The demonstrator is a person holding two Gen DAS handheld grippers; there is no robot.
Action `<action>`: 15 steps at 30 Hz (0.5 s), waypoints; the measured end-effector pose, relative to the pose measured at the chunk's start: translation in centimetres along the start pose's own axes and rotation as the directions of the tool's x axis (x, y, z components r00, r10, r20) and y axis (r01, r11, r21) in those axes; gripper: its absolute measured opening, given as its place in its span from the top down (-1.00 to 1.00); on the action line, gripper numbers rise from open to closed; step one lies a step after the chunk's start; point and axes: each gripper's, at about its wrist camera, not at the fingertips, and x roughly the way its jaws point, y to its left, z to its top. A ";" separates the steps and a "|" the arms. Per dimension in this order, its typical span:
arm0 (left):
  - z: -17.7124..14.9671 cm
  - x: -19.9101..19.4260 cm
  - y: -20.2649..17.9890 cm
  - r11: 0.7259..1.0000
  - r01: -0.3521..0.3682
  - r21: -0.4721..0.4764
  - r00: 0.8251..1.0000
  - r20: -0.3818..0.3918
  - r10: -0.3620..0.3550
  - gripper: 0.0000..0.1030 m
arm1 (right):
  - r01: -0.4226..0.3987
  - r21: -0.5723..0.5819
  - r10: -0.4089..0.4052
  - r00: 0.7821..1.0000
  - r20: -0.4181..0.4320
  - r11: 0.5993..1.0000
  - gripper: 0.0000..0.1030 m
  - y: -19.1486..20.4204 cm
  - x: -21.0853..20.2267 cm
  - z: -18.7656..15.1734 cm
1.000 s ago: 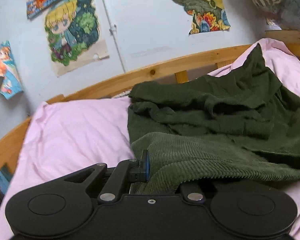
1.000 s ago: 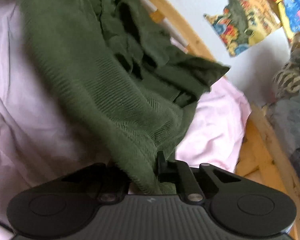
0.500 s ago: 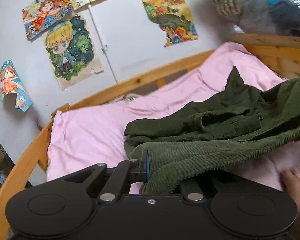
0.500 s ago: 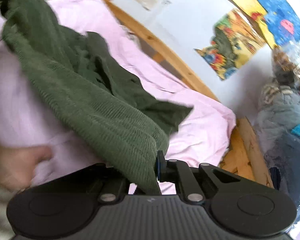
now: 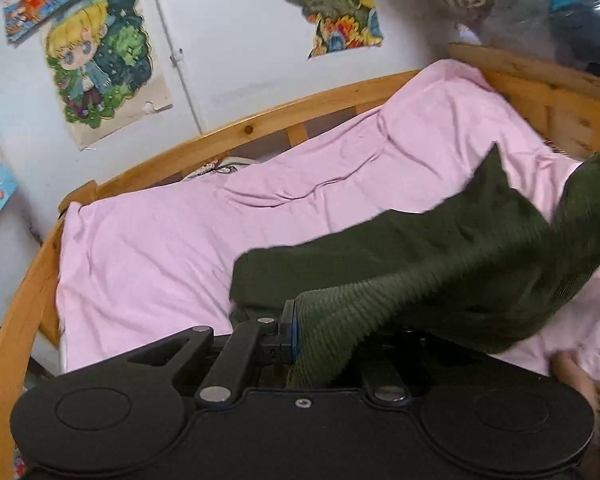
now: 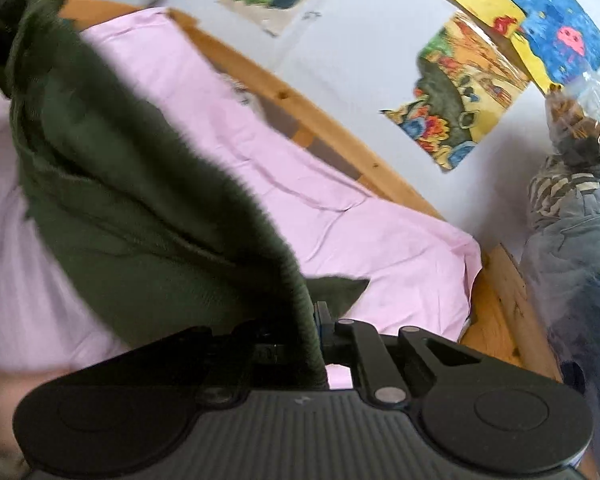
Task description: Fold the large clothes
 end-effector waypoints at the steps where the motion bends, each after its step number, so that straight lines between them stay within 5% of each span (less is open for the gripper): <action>1: 0.9 1.6 0.5 1.000 0.006 -0.009 1.000 -0.014 -0.006 0.88 | 0.007 0.004 -0.007 1.000 -0.004 1.000 0.80 -0.1 1.6 0.4; 7: 5.2 12.3 2.8 0.991 0.054 -0.125 0.990 -0.122 -0.069 0.85 | -0.031 0.167 0.042 0.997 -0.066 0.986 0.78 -2.3 11.3 1.7; 10: 5.2 16.3 4.1 0.976 0.073 -0.204 0.979 -0.171 -0.109 0.51 | -0.119 0.372 0.148 0.988 -0.051 0.920 0.66 -4.8 14.0 0.6; 12: 4.5 17.5 5.2 0.955 0.114 -0.273 0.974 -0.159 -0.162 -0.13 | -0.188 0.501 0.205 0.978 0.022 0.844 0.18 -6.5 14.1 -0.7; 14: 3.4 16.7 6.2 0.931 0.147 -0.334 0.981 -0.072 -0.181 -0.74 | -0.239 0.569 0.221 0.970 0.102 0.787 -0.64 -7.5 13.3 -1.8; 15: 2.6 15.8 6.6 0.922 0.150 -0.358 0.985 -0.021 -0.169 -0.91 | -0.260 0.593 0.219 0.965 0.142 0.762 -0.72 -7.9 12.6 -2.4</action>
